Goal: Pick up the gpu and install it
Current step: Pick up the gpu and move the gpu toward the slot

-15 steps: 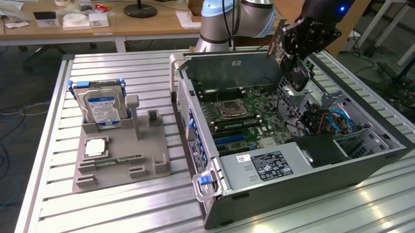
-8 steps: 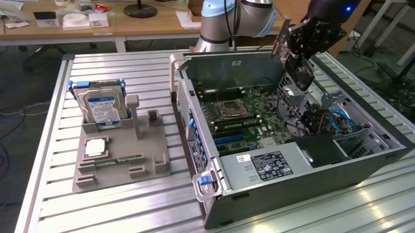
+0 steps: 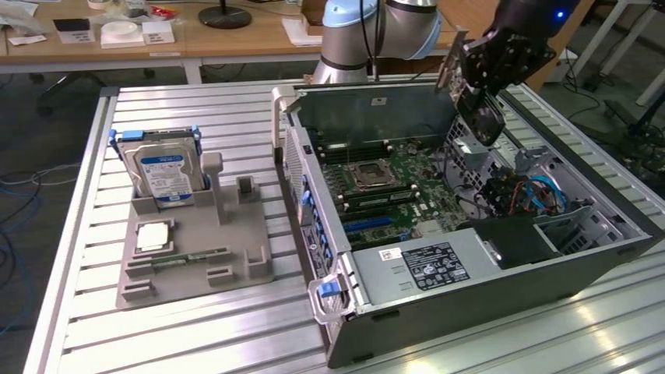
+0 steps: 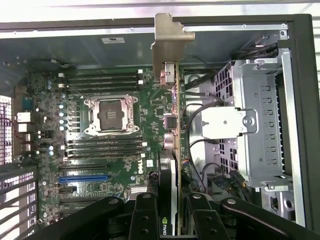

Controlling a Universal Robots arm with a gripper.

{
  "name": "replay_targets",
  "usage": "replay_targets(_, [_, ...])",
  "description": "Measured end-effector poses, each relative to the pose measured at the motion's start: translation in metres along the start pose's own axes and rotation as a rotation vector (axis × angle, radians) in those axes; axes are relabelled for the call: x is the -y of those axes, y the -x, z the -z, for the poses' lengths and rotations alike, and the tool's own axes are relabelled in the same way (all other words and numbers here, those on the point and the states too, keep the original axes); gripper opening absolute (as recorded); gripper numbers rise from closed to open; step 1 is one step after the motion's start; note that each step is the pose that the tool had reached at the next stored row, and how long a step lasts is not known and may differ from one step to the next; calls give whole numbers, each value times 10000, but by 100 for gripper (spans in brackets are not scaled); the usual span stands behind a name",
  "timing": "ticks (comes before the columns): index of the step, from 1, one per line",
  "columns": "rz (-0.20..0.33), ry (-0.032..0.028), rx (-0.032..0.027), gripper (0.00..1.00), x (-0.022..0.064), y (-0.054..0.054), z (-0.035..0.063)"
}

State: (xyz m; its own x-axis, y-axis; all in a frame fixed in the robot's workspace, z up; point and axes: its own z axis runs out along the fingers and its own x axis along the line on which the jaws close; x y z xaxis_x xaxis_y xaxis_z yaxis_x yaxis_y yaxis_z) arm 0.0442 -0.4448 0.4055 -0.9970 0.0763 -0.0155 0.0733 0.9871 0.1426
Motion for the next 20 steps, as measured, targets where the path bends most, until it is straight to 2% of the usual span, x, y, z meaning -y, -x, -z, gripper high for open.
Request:
replay_targets(10, [1,-1,0,27,8,72,-85])
replay_targets(20, [0,0,0,27,14,76,-135])
